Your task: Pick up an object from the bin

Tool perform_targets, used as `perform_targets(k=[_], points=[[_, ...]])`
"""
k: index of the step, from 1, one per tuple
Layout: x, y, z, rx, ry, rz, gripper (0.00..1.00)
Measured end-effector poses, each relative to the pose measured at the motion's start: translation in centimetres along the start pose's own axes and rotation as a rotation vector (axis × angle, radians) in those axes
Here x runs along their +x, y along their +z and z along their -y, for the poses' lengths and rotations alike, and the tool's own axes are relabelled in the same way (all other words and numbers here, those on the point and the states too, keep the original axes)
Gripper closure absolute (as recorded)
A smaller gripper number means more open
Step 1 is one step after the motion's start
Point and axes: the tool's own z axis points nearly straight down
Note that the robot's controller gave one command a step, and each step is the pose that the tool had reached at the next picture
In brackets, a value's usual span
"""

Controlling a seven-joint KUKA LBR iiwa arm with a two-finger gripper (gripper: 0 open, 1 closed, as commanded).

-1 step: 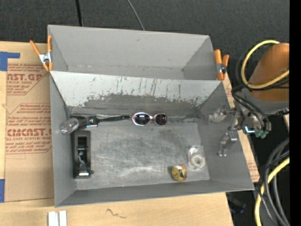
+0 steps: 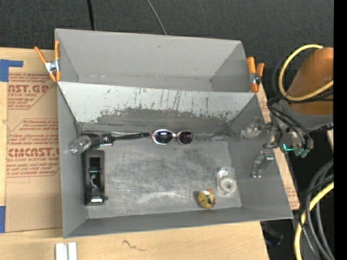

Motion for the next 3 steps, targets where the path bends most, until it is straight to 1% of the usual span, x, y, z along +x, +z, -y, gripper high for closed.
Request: perform_targets(k=[1,2,3], points=[[1.6,2.6,-0.9,0.003,-0.091,0.009,0.0],[3.8,8.7,-2.0,0.001,-0.162,0.003,0.0],[4.3,11.6,-2.8,0.001,-0.22,0.007,0.0]])
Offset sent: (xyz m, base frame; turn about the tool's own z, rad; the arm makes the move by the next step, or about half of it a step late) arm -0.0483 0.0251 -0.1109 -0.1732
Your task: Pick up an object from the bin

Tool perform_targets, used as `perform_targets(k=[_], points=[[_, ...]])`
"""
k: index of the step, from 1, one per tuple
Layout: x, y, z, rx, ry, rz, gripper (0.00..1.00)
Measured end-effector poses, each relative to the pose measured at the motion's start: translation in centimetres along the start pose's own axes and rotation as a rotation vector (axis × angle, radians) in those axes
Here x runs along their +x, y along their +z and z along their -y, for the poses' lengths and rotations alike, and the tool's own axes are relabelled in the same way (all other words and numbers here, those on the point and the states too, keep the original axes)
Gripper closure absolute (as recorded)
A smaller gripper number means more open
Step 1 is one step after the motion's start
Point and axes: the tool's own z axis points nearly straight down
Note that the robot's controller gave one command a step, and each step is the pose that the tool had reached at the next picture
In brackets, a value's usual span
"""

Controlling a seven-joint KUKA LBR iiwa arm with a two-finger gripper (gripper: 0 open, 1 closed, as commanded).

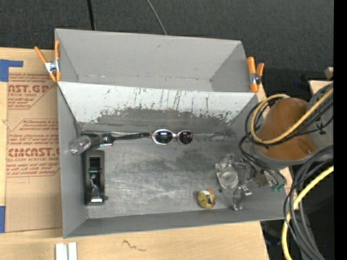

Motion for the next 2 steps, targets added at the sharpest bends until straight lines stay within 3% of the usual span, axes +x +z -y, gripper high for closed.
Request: perform_targets(k=[1,2], points=[[0.4,0.0,0.7,0.001,-0.093,0.008,0.0],[1.5,-3.7,1.9,-0.005,-0.132,-0.009,0.0]])
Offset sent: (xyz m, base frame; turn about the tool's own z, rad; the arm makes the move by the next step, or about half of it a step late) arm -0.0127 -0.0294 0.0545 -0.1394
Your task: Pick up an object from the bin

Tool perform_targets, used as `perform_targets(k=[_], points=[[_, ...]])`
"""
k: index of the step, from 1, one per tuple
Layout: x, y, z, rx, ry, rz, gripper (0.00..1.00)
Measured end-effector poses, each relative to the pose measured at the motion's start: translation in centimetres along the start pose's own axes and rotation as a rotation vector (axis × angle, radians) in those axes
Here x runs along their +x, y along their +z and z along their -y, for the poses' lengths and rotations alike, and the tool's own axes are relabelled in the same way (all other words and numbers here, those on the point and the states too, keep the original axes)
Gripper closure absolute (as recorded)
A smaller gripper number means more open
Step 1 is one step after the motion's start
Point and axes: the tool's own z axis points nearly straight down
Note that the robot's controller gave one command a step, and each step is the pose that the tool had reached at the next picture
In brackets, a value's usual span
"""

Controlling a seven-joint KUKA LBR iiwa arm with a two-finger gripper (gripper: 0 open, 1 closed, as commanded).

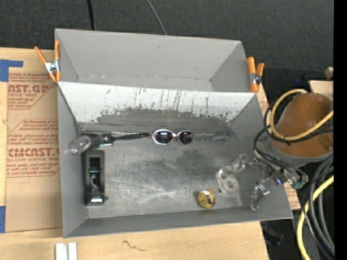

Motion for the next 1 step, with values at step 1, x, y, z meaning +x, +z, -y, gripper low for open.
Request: perform_targets(k=[1], points=[[-2.44,-3.12,-3.45,0.003,-0.064,0.001,0.0]])
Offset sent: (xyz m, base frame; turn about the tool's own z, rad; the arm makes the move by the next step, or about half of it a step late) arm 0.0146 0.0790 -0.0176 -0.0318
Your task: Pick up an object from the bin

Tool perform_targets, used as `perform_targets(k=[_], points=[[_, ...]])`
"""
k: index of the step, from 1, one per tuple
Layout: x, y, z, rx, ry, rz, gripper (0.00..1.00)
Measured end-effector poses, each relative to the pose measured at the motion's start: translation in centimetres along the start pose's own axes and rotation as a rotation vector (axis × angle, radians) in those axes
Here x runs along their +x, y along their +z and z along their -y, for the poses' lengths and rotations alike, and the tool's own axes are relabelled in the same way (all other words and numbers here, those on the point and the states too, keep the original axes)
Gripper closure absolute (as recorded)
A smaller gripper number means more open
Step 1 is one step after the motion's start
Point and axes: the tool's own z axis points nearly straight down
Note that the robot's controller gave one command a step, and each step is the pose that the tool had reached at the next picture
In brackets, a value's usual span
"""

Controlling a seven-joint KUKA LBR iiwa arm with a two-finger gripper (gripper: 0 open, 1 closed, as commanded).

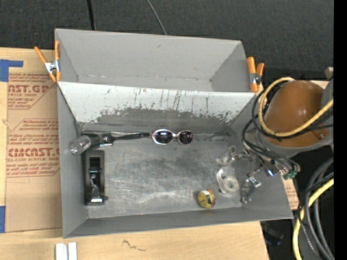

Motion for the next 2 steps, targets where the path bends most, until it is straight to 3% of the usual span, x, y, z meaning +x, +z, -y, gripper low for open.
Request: perform_targets(k=[1,2], points=[[-1.6,1.8,-2.4,0.001,-0.002,0.007,0.0],[-1.4,7.0,-3.8,0.003,-0.014,0.01,0.0]])
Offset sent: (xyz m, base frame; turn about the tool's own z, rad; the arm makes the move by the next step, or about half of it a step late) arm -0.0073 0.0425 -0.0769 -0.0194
